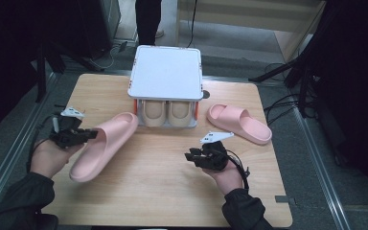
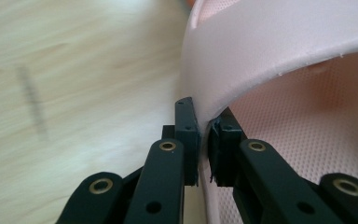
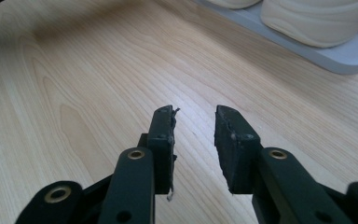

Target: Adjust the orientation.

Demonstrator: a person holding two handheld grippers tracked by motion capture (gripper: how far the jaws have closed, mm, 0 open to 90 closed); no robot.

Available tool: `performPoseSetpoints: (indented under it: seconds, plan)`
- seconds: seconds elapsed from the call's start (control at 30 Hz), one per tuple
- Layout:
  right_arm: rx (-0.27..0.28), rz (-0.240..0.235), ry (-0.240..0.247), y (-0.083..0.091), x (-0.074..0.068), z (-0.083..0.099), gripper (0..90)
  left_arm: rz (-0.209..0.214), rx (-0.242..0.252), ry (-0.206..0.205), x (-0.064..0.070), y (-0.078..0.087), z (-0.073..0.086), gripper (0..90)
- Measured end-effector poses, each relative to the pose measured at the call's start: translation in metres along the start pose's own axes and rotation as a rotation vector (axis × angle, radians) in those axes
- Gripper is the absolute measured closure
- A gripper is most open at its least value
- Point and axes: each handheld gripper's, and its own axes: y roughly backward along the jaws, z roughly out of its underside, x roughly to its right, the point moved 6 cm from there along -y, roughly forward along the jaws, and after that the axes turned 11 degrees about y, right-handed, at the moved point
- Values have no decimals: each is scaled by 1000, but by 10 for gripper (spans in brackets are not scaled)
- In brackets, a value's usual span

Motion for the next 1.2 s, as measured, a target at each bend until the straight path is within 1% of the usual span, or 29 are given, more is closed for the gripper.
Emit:
performPoseSetpoints:
  seconds: [0.1, 0.17, 0.23, 0.27, 0.3, 0.33, 0.4, 0.5, 0.57, 0.67, 0.7, 0.73, 0.8, 0.83, 0.9, 0.97, 1.0, 1.07, 1.1, 1.13, 1.17, 1.2]
  plan:
    - [6, -6, 5, -1, -1, -3, 710, 30, -8, -19, 22, -8, 5, 836]
    - [7, -11, 8, -3, -2, -5, 715, 49, -14, -34, 36, -16, 9, 836]
    - [9, -15, 12, -4, -4, -7, 722, 58, -35, -55, 49, -25, 12, 835]
    - [10, -17, 11, -5, -4, -8, 725, 58, -44, -73, 54, -28, 13, 834]
    - [8, -19, 7, -6, -5, -8, 730, 63, -48, -77, 60, -32, 14, 832]
    - [6, -21, 10, -6, -6, -8, 733, 67, -51, -86, 65, -35, 15, 827]
    - [3, -24, 18, -8, -8, -9, 740, 76, -47, -83, 73, -41, 17, 822]
    - [-2, -28, 28, -10, -12, -9, 746, 76, -67, -84, 81, -49, 20, 824]
    - [-3, -31, 35, -11, -14, -8, 749, 71, -73, -97, 87, -53, 21, 823]
    - [-8, -35, 32, -14, -16, -8, 756, 74, -82, -102, 93, -59, 21, 812]
    - [-13, -35, 34, -16, -17, -8, 758, 74, -88, -95, 95, -62, 22, 806]
    - [-19, -36, 40, -18, -17, -7, 764, 78, -90, -93, 96, -64, 22, 798]
    - [-28, -33, 57, -23, -20, -6, 774, 75, -100, -109, 99, -65, 24, 790]
    - [-30, -33, 67, -25, -21, -6, 778, 83, -103, -109, 99, -65, 25, 786]
    - [-38, -36, 77, -31, -22, -5, 784, 118, -124, -109, 100, -65, 27, 746]
    - [-43, -49, 63, -35, -24, -5, 788, 128, -134, -133, 100, -63, 29, 695]
    - [-43, -52, 64, -36, -25, -5, 791, 143, -119, -137, 100, -60, 29, 694]
    - [-43, -50, 63, -36, -27, -5, 797, 198, -100, -130, 100, -51, 28, 672]
    - [-42, -51, 59, -36, -27, -5, 800, 216, -97, -137, 98, -46, 29, 672]
    - [-44, -50, 55, -36, -28, -6, 808, 233, -83, -145, 98, -41, 29, 675]
    - [-43, -50, 54, -36, -28, -6, 816, 246, -78, -152, 96, -36, 29, 695]
    - [-42, -51, 51, -37, -28, -6, 823, 242, -67, -154, 93, -34, 29, 709]
